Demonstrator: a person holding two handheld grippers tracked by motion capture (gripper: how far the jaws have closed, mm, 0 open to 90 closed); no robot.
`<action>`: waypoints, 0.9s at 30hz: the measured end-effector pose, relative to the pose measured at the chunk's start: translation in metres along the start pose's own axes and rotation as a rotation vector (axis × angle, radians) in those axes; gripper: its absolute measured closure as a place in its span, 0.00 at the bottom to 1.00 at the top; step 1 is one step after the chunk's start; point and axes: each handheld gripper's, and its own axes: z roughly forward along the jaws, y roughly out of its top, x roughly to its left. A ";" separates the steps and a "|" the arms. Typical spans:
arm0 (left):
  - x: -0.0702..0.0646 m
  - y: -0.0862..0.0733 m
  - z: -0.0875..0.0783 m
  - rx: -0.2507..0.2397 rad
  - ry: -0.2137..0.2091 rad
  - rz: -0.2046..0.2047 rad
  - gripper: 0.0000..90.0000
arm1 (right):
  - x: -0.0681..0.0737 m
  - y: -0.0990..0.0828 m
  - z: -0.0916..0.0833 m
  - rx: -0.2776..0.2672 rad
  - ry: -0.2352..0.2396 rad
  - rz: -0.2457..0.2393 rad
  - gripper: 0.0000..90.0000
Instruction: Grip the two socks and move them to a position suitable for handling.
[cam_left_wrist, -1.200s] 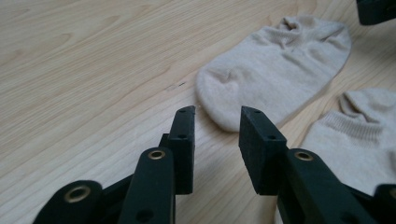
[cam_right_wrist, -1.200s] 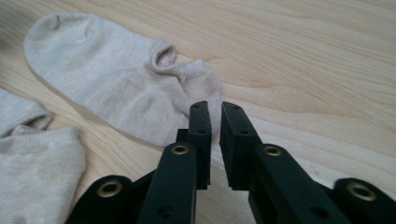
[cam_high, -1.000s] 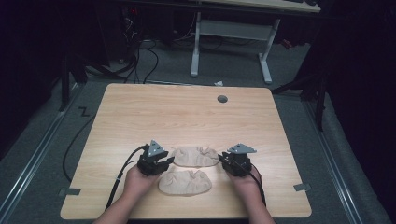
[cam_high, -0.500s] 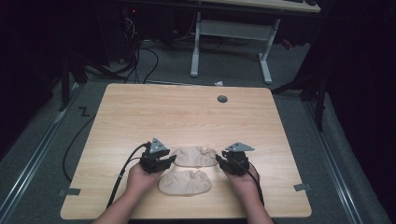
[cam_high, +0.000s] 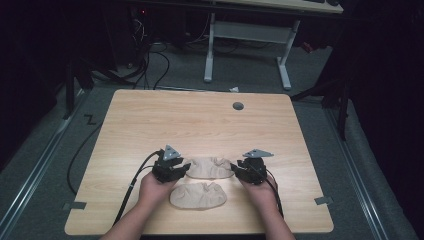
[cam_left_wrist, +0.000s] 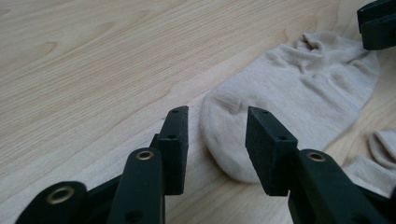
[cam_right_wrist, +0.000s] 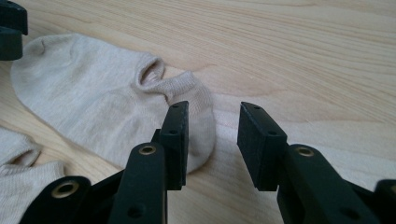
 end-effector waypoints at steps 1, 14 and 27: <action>-0.001 0.000 0.002 0.005 0.008 -0.002 0.67 | 0.002 0.001 0.001 0.007 -0.003 -0.003 0.71; -0.004 -0.006 0.009 0.041 0.012 0.013 0.91 | 0.011 -0.005 0.008 0.041 -0.023 -0.029 0.85; -0.007 -0.003 -0.005 -0.033 0.030 0.014 0.98 | 0.022 0.000 0.001 -0.013 -0.020 -0.100 0.95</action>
